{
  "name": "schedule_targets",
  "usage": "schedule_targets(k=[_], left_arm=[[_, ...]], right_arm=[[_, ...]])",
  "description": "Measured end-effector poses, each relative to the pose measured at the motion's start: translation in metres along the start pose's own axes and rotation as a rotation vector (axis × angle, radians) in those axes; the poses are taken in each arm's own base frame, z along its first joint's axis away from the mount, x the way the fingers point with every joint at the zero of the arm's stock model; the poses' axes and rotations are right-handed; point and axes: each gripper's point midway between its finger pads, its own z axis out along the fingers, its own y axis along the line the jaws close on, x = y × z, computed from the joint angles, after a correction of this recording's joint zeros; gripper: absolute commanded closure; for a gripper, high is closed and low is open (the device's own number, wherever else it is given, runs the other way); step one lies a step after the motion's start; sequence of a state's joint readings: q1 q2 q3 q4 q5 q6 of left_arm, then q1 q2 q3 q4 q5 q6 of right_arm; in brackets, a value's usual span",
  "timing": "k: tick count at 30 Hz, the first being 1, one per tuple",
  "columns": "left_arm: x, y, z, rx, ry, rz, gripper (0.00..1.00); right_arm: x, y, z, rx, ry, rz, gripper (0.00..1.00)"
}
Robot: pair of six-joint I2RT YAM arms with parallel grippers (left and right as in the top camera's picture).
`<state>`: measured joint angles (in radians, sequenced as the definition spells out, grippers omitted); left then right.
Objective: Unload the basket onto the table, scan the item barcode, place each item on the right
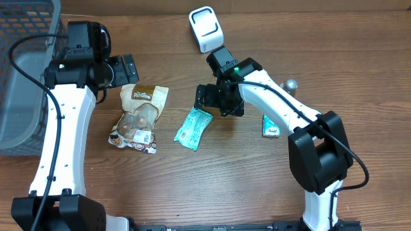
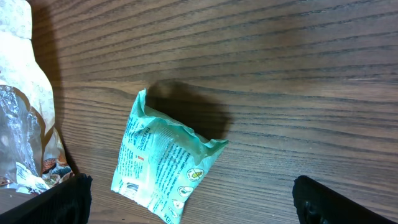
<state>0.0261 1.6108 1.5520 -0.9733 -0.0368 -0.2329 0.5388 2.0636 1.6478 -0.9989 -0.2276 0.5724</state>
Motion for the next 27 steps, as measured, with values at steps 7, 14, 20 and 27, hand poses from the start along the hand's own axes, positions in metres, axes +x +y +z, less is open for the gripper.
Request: schedule_targets(k=[7, 14, 20, 27], left_arm=[[0.000, 0.000, 0.000, 0.000, 0.000, 0.000, 0.00], [0.026, -0.008, -0.002, 0.055, 0.111, -0.005, 0.00], [0.043, -0.019, -0.006, 0.122, 0.191, -0.030, 0.00], [0.069, -0.049, -0.007, 0.229, 0.286, -0.007, 0.96]], right_arm=[[0.000, 0.000, 0.000, 0.000, 0.000, 0.000, 0.00], [-0.018, 0.014, -0.001, -0.055, -0.074, -0.023, 0.00], [-0.023, 0.017, -0.002, -0.069, -0.094, -0.048, 0.00], [-0.018, 0.013, -0.001, -0.048, -0.077, -0.175, 0.29]])
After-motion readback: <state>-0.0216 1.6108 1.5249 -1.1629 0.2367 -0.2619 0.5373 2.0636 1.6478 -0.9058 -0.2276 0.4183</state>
